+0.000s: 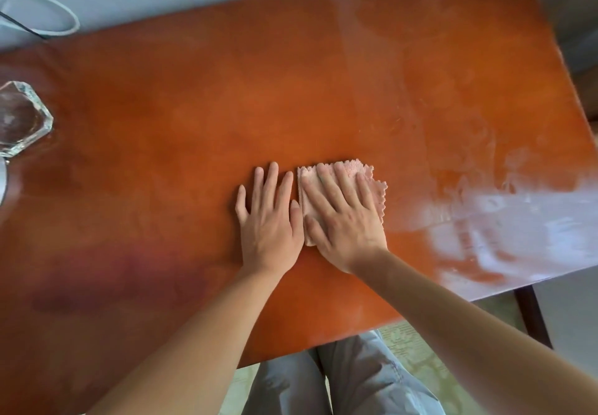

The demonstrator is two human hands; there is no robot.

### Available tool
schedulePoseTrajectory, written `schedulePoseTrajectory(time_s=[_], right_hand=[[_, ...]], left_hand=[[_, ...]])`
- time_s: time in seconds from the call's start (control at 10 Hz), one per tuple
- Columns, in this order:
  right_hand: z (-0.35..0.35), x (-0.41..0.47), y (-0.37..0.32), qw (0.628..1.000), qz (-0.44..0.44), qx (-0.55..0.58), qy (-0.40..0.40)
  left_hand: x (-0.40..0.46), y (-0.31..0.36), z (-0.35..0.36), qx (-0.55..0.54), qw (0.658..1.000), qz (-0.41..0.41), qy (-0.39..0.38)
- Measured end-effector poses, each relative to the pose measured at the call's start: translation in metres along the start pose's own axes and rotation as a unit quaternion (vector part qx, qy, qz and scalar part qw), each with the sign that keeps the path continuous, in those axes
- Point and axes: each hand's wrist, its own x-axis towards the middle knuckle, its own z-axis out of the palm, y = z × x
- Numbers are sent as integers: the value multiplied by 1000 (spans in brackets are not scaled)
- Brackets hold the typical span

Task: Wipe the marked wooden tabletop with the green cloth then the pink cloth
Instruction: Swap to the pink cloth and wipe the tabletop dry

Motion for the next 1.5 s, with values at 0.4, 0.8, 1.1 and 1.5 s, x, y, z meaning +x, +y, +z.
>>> schedulePoseTrajectory(time_s=[0.4, 0.8, 1.1, 1.5], right_hand=[[-14, 72, 21, 1000, 8, -21, -3], [-7, 43, 9, 999, 31, -13, 24], [17, -56, -17, 998, 20, 3, 54], [28, -106, -34, 999, -35, 6, 23]], left_hand=[[-5, -5, 10, 51, 998, 33, 30], [-6, -8, 12, 38, 998, 38, 38], [-7, -4, 9, 20, 999, 25, 33], [-8, -2, 9, 35, 998, 28, 43]])
